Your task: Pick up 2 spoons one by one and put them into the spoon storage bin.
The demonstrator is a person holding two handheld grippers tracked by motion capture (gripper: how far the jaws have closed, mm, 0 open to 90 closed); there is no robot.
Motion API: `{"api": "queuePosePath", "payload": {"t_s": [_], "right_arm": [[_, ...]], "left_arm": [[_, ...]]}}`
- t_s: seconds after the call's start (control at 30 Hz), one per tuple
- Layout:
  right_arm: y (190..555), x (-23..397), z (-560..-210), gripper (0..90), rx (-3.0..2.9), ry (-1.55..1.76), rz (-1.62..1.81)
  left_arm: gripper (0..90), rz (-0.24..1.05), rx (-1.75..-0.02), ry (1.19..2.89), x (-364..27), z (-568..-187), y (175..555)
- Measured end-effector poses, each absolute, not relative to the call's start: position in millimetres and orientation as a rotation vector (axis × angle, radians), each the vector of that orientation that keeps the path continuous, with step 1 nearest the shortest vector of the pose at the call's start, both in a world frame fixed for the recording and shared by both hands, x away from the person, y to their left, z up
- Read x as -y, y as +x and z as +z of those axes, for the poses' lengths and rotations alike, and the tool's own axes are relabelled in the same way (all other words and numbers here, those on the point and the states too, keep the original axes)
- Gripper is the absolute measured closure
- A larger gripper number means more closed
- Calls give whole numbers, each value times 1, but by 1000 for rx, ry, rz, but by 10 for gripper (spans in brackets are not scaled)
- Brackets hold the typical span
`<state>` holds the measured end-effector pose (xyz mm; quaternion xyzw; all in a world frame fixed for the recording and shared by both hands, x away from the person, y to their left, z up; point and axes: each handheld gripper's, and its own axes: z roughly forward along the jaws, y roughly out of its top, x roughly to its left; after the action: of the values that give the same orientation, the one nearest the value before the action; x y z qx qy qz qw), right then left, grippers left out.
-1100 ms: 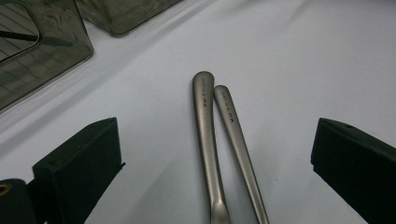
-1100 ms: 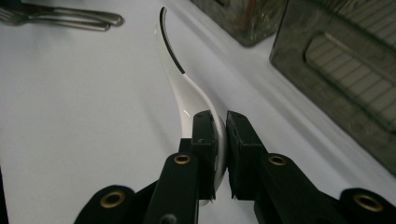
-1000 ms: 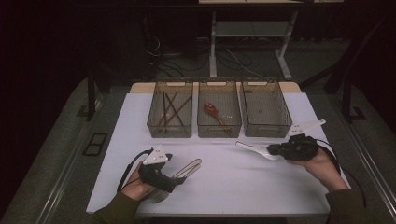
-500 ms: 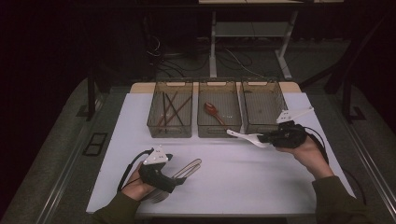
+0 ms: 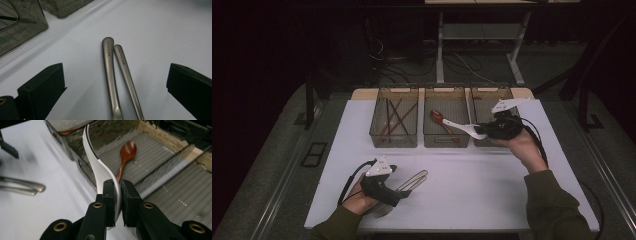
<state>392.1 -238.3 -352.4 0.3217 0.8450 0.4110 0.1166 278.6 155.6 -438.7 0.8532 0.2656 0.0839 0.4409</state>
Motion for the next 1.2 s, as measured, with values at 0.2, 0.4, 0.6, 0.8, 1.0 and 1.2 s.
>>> {"api": "queuePosePath", "payload": {"t_s": [0.2,0.4,0.6,0.8,1.0,1.2], "right_arm": [[414,218,-354,820,-2503,938,1176],[431,205,-361,820,-2515,960,1155],[441,196,-370,819,-2549,972,1103],[445,190,-378,809,-2576,974,1077],[445,193,-376,640,-2525,1022,1148],[441,202,-370,528,-2488,1056,1210]], "left_arm": [[7,204,-662,2112,-156,-439,278],[7,203,-662,2110,-156,-439,278],[7,203,-662,2107,-156,-438,278],[7,202,-662,2108,-156,-438,278],[7,202,-663,2106,-157,-438,278],[7,208,-665,2105,-157,-438,278]]}}
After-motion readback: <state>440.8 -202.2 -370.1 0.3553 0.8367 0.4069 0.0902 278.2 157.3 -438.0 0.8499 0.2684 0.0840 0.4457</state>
